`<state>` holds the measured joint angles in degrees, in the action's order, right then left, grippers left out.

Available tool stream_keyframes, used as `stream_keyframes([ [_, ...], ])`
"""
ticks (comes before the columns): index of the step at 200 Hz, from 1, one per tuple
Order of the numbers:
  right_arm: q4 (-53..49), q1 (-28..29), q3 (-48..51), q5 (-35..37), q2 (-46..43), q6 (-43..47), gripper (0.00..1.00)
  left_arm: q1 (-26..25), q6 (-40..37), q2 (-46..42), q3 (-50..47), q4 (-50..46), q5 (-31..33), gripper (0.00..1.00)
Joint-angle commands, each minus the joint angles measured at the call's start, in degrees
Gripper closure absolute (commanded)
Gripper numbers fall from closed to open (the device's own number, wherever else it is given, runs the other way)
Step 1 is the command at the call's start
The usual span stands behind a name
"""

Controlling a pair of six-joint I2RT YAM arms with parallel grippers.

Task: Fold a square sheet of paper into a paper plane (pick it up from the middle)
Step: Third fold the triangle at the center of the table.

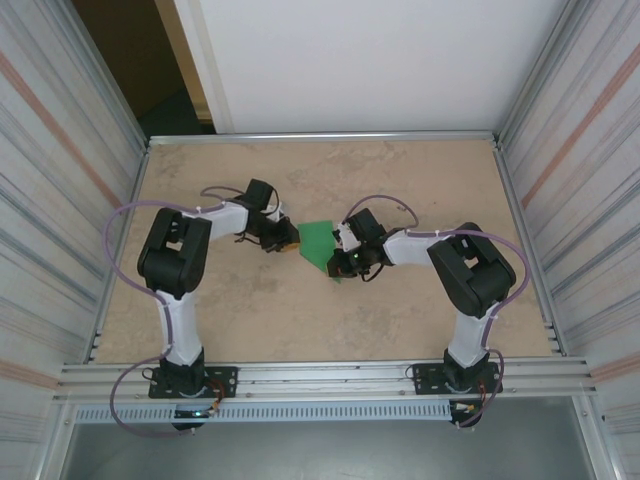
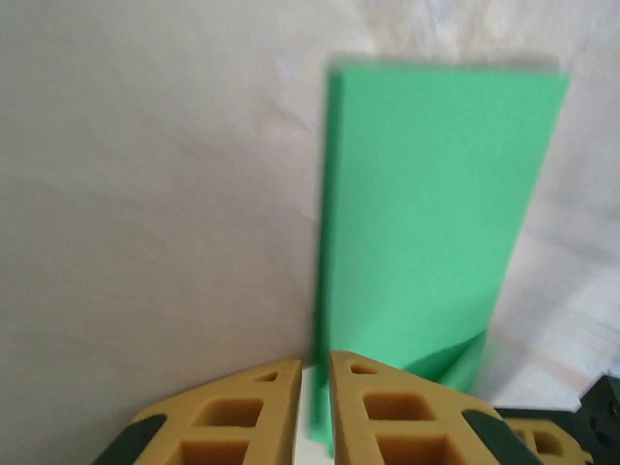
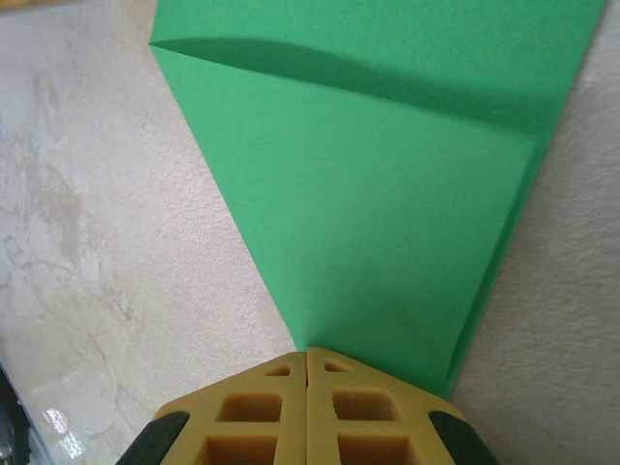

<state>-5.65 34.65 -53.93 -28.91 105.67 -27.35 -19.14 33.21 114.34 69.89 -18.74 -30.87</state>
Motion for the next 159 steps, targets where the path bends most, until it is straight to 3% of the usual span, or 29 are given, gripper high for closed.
stream_keyframes([
  [1,-9.38,-0.56,0.06,1.8,0.28,0.63,0.94,2.22,-2.83,-1.39,0.67,-3.22,9.34,0.82],
  [28,-4.59,-0.51,-1.43,-0.1,-6.02,-4.58,0.86,2.34,-1.1,-7.73,-0.75,-1.83,7.29,0.79],
  [55,-1.61,-0.46,-1.24,6.48,-10.03,-11.39,0.73,2.34,5.11,-13.63,-8.41,6.45,2.77,0.75],
  [74,-0.24,-0.47,-0.49,9.72,-9.76,-15.26,0.65,2.03,10.83,-15.92,-14.77,14.67,-1.04,0.66],
  [104,1.23,-0.21,-1.53,8.18,-6.41,-16.75,0.66,0.78,18.08,-16.55,-21.74,25.62,-4.74,0.59],
  [159,0.38,-1.0,-3.51,9.8,-2.1,-16.06,0.7,-2.47,19.43,-13.96,-22.15,27.29,-6.15,0.56],
])
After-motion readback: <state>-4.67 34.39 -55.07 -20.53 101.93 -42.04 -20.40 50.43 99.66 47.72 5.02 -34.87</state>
